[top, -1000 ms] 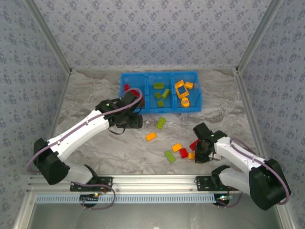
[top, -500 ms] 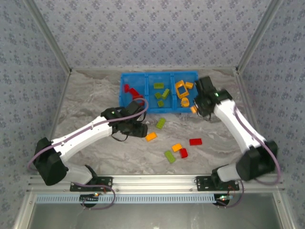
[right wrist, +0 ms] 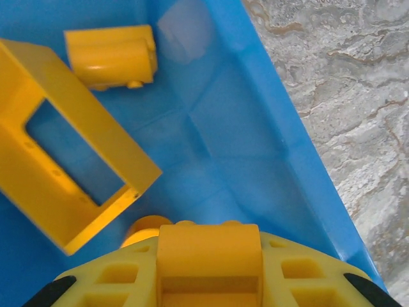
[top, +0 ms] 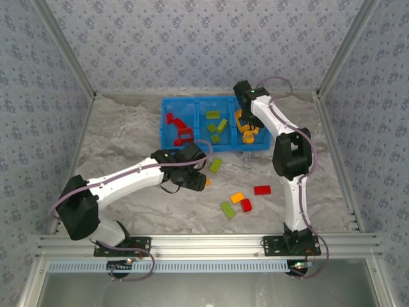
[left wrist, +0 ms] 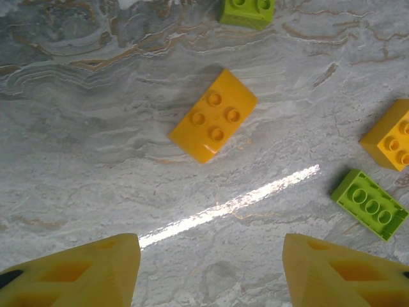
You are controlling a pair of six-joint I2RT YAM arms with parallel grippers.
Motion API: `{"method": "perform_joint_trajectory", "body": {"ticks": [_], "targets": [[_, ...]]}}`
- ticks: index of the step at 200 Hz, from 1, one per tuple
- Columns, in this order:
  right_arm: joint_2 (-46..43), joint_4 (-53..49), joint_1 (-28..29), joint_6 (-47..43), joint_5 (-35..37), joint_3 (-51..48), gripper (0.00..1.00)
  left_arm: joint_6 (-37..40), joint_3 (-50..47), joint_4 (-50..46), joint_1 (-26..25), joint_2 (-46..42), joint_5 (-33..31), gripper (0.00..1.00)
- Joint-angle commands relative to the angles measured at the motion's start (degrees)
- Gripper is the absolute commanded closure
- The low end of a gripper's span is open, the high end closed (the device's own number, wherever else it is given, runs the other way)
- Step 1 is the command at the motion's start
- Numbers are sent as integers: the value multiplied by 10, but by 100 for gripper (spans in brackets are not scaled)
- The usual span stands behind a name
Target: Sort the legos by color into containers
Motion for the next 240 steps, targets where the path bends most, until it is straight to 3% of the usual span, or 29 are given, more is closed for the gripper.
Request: {"method": "perform_joint_trajectory", "body": {"ticks": [1,19,97,141,185,219,240], "targets": [[23,-51,-2,-26,53,34,76,3,41,17,-11,12,-11,39],[42,-51,0,-51,64,45,75,-3,53,17,-18,19,-14,39],[41,-46,2,-49,42,56,46,1,63,3,-25,17,-12,39],[-30,-56,8,-35,34,71,46,7,85,1,-26,24,-9,39],[-188,-69,9,30,32,12,47,52,159,9,-53,93,10,39],[-416,2,1,36,-35,-239,36,85,280,-4,-98,201,14,37],[-558,-16,-5,58,-82,-352,34,128,369,-17,-130,281,10,35]]}}
